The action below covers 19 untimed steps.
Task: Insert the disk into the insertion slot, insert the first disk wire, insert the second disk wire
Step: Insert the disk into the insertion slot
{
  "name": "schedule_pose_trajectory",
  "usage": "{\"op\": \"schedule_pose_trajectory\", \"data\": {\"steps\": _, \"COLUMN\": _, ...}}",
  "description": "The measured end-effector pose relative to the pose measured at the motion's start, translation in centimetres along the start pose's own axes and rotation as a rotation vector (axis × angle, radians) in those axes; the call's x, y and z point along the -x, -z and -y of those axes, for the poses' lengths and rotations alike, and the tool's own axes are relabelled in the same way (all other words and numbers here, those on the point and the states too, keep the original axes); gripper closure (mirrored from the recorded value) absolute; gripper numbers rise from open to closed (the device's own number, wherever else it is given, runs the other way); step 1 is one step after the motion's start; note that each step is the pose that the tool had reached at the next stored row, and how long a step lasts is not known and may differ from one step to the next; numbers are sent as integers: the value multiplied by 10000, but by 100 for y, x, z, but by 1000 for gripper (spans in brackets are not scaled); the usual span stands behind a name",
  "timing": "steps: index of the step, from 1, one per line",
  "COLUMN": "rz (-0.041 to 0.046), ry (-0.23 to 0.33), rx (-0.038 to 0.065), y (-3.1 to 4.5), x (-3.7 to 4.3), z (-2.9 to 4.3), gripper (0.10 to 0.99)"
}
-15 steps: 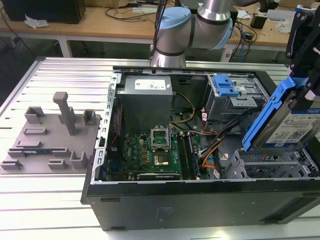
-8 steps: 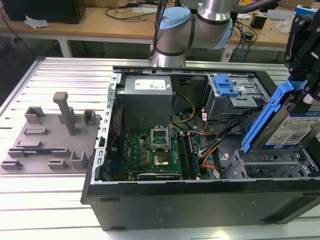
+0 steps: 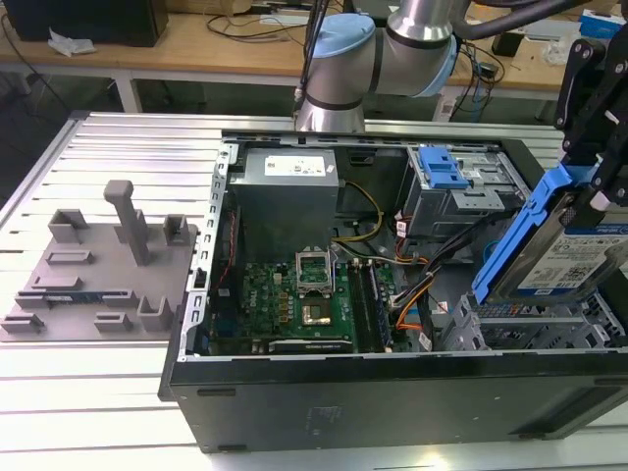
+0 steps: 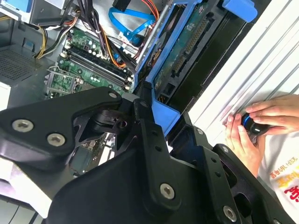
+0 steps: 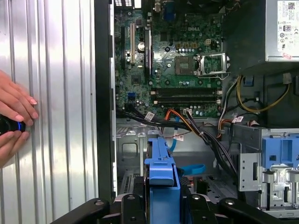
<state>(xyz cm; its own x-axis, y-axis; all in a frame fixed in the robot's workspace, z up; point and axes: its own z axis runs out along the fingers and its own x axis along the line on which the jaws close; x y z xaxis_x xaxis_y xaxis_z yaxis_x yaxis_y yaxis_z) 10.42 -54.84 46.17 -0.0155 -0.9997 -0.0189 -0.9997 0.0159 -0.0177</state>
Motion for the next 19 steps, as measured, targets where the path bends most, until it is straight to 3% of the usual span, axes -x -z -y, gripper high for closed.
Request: {"op": "schedule_pose_trajectory", "data": {"steps": 19, "rz": -1, "ry": 1, "rx": 2, "y": -195, "x": -17, "z": 10, "gripper": 718}}
